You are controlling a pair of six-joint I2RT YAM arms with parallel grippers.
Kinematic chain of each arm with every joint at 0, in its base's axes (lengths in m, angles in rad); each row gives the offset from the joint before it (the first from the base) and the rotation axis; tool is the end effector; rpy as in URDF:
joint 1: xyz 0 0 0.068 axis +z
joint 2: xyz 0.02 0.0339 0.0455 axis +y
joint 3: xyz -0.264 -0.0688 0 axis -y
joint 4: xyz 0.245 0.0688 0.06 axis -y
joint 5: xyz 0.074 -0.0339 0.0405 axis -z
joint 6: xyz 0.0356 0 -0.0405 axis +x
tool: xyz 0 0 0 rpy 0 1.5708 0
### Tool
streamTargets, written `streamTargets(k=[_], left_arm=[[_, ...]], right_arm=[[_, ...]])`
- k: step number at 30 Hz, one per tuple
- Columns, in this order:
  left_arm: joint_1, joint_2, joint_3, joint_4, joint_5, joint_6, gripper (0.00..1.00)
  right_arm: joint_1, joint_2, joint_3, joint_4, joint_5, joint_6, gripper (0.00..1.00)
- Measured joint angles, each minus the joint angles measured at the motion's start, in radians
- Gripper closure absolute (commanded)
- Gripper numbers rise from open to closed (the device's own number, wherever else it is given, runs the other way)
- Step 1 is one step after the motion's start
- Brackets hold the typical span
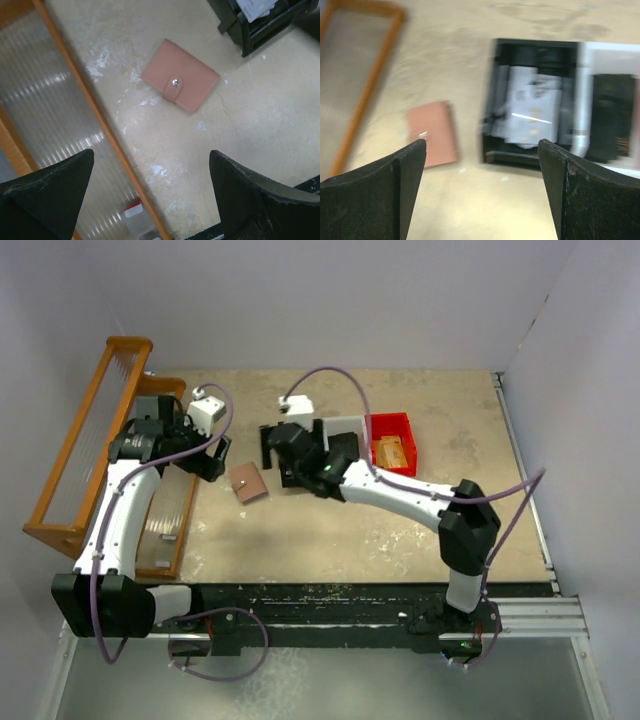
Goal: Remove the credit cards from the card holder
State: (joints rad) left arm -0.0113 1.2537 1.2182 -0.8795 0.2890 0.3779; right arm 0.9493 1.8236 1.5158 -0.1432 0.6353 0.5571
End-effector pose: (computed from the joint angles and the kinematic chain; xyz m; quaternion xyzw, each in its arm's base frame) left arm 0.2505 -0.0130 0.3299 0.2267 0.9102 -0.0760 0.3382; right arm 0.2676 0.3374 0.3073 0.0059 0.8218 0.1520 0.5491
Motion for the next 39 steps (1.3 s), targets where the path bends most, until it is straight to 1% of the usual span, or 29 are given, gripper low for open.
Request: streamTargets(k=[2, 5, 7, 10, 14, 18, 25, 33, 37, 39], left_arm=[[0.005, -0.005, 0.046, -0.012, -0.001, 0.0, 0.01], [0.005, -0.023, 0.112, -0.037, 0.005, 0.0, 0.01], [0.008, -0.04, 0.153, -0.054, 0.004, -0.001, 0.01], [0.024, -0.065, 0.197, -0.063, -0.029, -0.019, 0.01], [0.048, -0.066, 0.261, -0.072, -0.056, -0.047, 0.01], [0.051, -0.055, 0.283, -0.072, -0.056, -0.069, 0.01], [0.051, -0.038, 0.274, -0.079, -0.044, -0.096, 0.01], [0.056, 0.023, 0.27, -0.068, 0.003, -0.105, 0.01], [0.057, 0.029, 0.266, -0.066, 0.023, -0.106, 0.01], [0.057, 0.029, 0.266, -0.066, 0.026, -0.106, 0.01]], right_arm=[[0.071, 0.03, 0.037, 0.033, -0.014, -0.018, 0.0], [0.162, 0.125, 0.104, 0.073, -0.069, -0.046, 0.0], [0.19, 0.197, 0.141, 0.09, -0.108, -0.062, 0.0], [0.193, 0.296, 0.183, 0.092, -0.156, -0.085, 0.0], [0.174, 0.446, 0.304, 0.066, -0.194, -0.101, 0.0], [0.157, 0.533, 0.364, 0.05, -0.208, -0.112, 0.0], [0.134, 0.554, 0.369, 0.051, -0.208, -0.128, 0.01], [0.121, 0.554, 0.369, 0.051, -0.203, -0.166, 0.0], [0.115, 0.557, 0.369, 0.052, -0.208, -0.18, 0.0], [0.113, 0.558, 0.353, 0.063, -0.209, -0.185, 0.02]])
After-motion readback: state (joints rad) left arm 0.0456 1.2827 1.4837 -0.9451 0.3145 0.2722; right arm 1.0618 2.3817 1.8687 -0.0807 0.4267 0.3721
